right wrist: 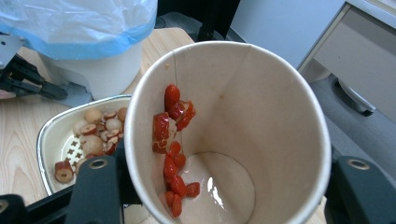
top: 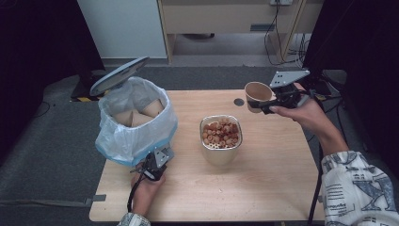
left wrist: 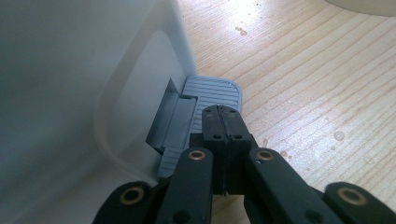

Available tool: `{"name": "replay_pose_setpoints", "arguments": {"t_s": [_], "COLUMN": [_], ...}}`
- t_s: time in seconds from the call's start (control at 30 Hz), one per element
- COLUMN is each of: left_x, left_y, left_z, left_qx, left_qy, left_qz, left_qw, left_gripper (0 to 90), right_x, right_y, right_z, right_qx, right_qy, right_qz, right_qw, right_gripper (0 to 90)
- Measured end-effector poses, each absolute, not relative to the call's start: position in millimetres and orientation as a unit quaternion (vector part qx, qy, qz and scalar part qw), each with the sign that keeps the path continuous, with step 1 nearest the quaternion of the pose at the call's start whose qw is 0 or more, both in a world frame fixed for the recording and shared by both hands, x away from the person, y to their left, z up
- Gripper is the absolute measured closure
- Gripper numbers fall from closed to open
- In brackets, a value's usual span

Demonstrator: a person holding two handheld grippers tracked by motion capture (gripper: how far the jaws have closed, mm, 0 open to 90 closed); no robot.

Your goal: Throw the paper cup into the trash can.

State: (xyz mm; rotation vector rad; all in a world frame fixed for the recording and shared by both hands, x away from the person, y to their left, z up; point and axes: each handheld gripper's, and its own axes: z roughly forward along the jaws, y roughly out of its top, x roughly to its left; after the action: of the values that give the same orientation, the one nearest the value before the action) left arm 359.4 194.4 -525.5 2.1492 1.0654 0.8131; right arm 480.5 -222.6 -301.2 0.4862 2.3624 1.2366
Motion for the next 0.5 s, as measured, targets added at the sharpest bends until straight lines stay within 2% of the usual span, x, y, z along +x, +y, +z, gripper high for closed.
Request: {"name": "replay_pose_setpoints", "arguments": {"t_s": [0.5], "left_x": [359.4], "left_y": [194.1], "left_z": [-525.7], "left_qx": [0.809], "left_qy": [0.402], "left_qz": [0.307], "left_qw": [0.301], "left_gripper": [89.1], "right_x": [485.0], "right_y": [-205.4], "right_z": [-293.5], "right_qx": [0.187], "right_qy": [0.849], "right_qz": [0.454], "right_qw": [0.196], "right_gripper": [37.4]}}
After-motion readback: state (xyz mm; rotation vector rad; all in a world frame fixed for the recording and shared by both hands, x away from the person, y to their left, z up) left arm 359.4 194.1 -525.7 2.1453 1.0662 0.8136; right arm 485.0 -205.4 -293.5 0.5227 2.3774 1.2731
